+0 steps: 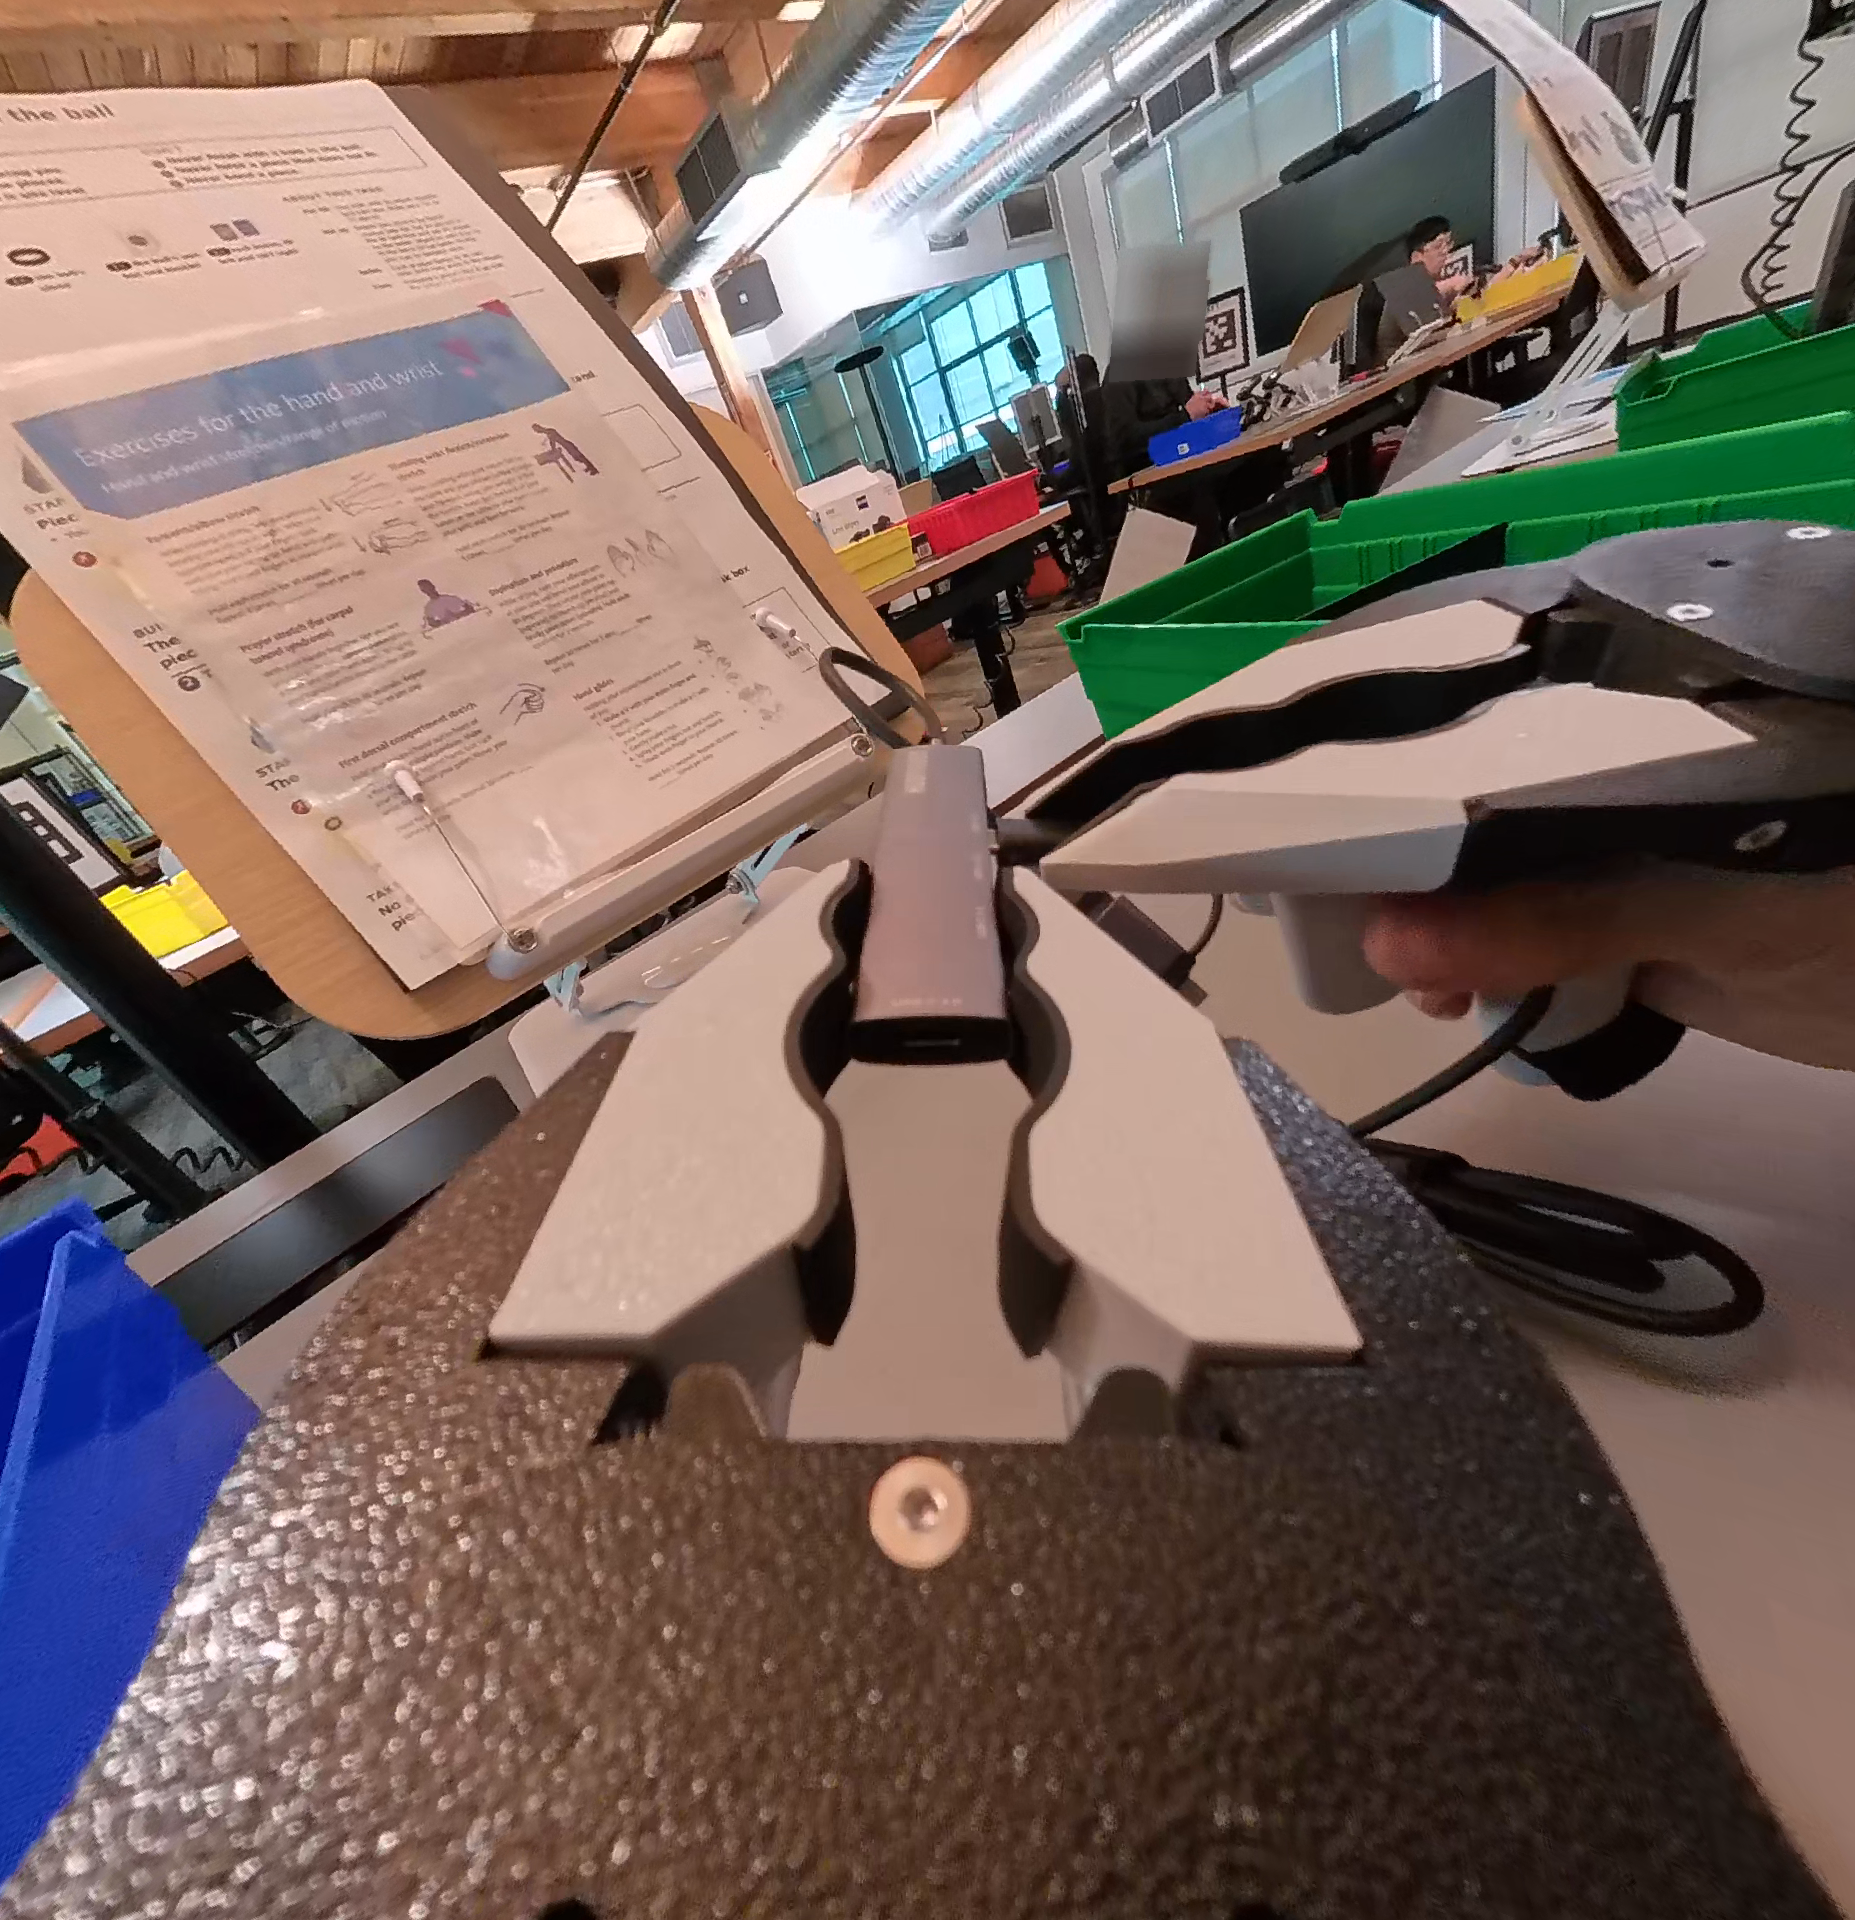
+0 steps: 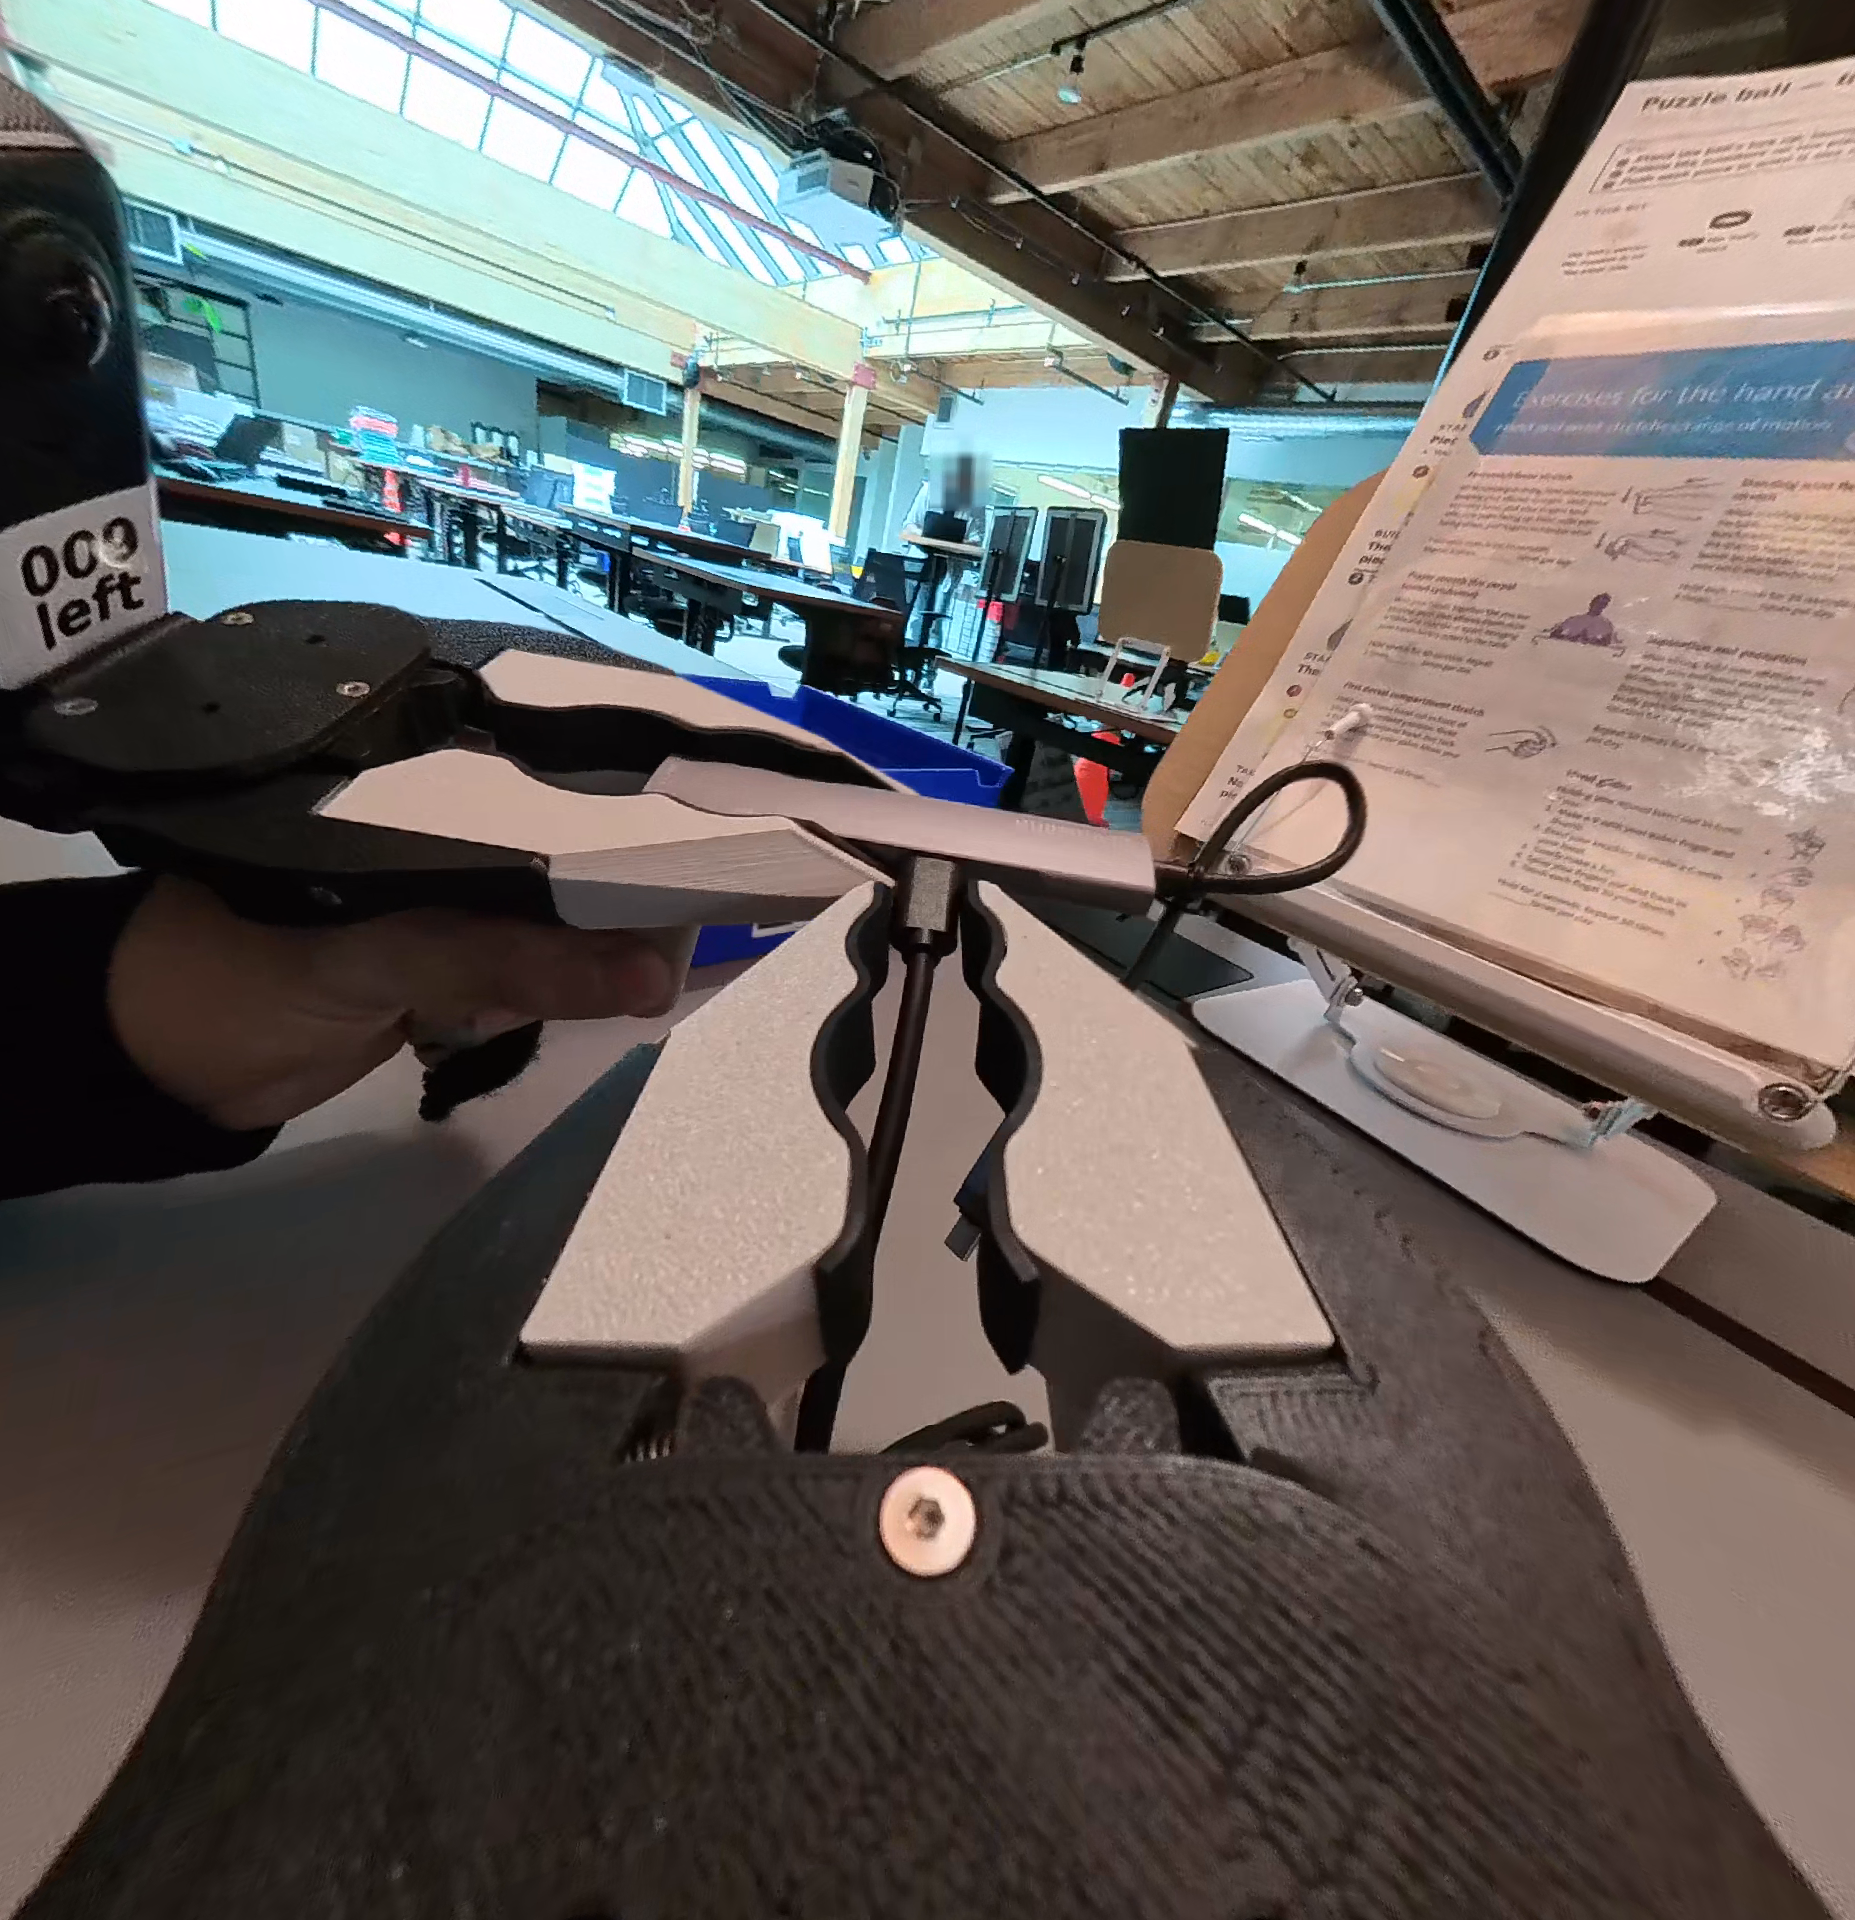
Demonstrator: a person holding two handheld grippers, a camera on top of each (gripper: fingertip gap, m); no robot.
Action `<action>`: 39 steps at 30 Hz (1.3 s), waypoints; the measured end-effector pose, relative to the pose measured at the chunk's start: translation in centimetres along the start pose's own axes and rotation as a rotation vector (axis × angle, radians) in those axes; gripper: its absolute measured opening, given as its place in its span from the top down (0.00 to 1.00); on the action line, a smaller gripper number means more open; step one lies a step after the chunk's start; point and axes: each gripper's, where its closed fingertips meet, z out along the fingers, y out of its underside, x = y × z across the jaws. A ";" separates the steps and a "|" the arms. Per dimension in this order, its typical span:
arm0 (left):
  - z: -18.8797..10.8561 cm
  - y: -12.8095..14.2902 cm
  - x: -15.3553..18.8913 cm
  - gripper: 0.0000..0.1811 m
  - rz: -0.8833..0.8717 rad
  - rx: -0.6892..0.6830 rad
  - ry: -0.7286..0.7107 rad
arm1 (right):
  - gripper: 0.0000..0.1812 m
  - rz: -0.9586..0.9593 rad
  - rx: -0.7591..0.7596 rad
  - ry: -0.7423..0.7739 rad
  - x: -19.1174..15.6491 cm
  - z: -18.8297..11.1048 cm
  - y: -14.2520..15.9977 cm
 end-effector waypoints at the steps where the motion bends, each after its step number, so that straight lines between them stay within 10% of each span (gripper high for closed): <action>1: 0.0 0.0 0.0 0.88 0.001 0.000 0.001 | 0.94 0.013 -0.006 -0.009 0.0 0.0 0.0; 8: -0.3 -0.5 -1.2 0.87 0.039 -0.010 -0.090 | 0.94 0.068 -0.084 -0.033 0.0 0.2 -0.3; 12: -4.1 -2.0 -9.0 0.88 -0.137 0.075 -0.321 | 0.94 0.107 -0.072 0.025 2.3 -1.4 -0.2; 21: -1.8 -2.1 -3.1 0.88 0.072 0.054 -0.154 | 0.94 -0.066 0.084 0.033 4.5 -5.2 -7.1; 28: -1.3 -0.7 -2.3 0.88 0.052 0.016 -0.097 | 0.94 -0.344 -0.095 0.202 12.6 -11.4 -12.9; 39: -0.9 -0.7 -1.4 0.88 0.011 0.021 -0.042 | 0.94 -0.341 -0.657 0.164 21.4 -20.4 -1.9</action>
